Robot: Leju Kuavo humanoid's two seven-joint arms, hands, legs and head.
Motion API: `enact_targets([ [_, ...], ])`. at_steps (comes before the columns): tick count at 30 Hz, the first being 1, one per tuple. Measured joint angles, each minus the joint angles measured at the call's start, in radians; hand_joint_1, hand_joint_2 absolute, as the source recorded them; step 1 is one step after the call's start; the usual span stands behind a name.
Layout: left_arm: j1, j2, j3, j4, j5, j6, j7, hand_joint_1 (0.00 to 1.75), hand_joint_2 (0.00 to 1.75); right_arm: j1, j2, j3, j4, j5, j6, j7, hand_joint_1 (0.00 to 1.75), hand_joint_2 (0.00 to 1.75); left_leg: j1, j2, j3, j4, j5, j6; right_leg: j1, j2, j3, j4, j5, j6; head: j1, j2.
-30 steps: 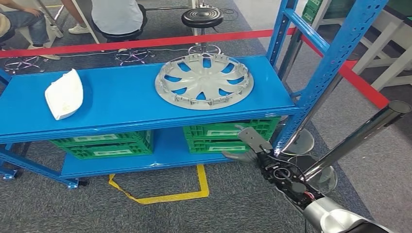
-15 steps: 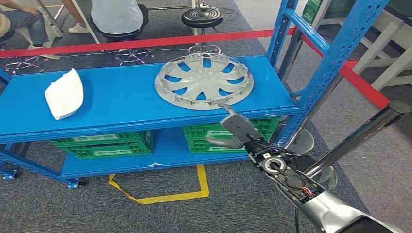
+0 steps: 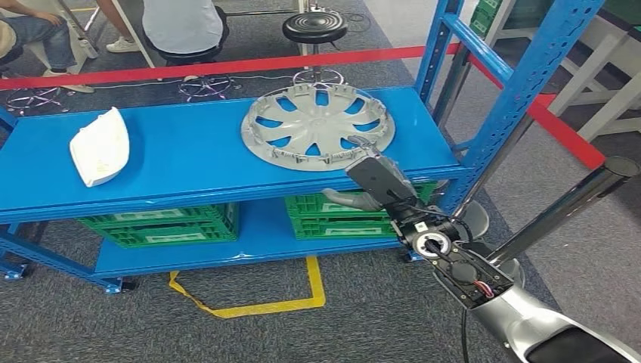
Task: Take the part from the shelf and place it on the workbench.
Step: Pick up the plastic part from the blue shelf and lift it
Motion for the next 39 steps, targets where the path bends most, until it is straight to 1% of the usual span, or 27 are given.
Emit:
enact_targets([
  [3, 0.000, 0.000, -0.003, 0.000, -0.002, -0.003, 0.000, 0.00, 0.00, -0.024, -0.027, -0.018, 0.003, 0.003, -0.005, 0.028, 0.00, 1.75, 0.000, 0.000, 0.000, 0.000, 0.000, 0.000, 0.000, 0.000, 0.000, 0.000, 0.000, 0.000, 0.000, 0.000],
  [8, -0.002, 0.000, -0.007, 0.000, -0.003, -0.008, 0.000, 0.00, 0.00, -0.036, -0.072, -0.047, 0.007, -0.015, -0.012, 0.040, 0.00, 1.75, 0.000, 0.000, 0.000, 0.000, 0.000, 0.000, 0.000, 0.000, 0.000, 0.000, 0.000, 0.000, 0.001, 0.000],
  [17, -0.004, -0.002, -0.012, 0.000, 0.001, -0.012, -0.017, 0.00, 0.00, -0.034, -0.111, -0.065, 0.007, -0.042, -0.028, 0.052, 0.00, 1.75, 0.000, 0.000, 0.000, 0.000, 0.000, 0.000, 0.000, 0.000, 0.000, 0.000, 0.000, 0.000, 0.000, 0.000],
  [20, -0.006, -0.003, -0.013, 0.000, 0.001, -0.013, -0.017, 0.00, 0.00, -0.032, -0.118, -0.065, 0.007, -0.050, -0.025, 0.055, 0.00, 1.75, 0.000, 0.000, 0.000, 0.000, 0.000, 0.000, 0.000, 0.000, 0.000, 0.000, 0.000, 0.000, 0.000, 0.000],
  [24, -0.011, -0.004, -0.015, 0.000, -0.001, -0.014, -0.017, 0.00, 0.00, -0.030, -0.124, -0.063, 0.007, -0.061, 0.004, 0.055, 0.00, 1.75, 0.000, 0.000, 0.000, 0.000, 0.000, 0.000, 0.000, 0.000, 0.000, 0.000, 0.000, 0.000, 0.000, 0.000],
  [29, -0.023, -0.006, -0.024, 0.000, -0.007, -0.023, -0.017, 0.00, 0.00, -0.031, -0.124, -0.053, 0.007, -0.093, 0.056, 0.020, 0.00, 1.75, 0.000, 0.000, 0.000, 0.000, 0.000, 0.000, 0.000, 0.000, 0.000, 0.000, 0.000, 0.000, 0.000, 0.000],
  [39, -0.033, -0.007, -0.031, 0.000, 0.000, -0.024, -0.016, 0.00, 0.00, -0.047, -0.124, -0.027, 0.023, -0.134, 0.100, -0.021, 0.00, 1.75, 0.000, 0.000, -0.001, 0.000, 0.000, 0.000, 0.000, 0.000, 0.000, 0.000, 0.000, 0.000, 0.000, 0.000],
])
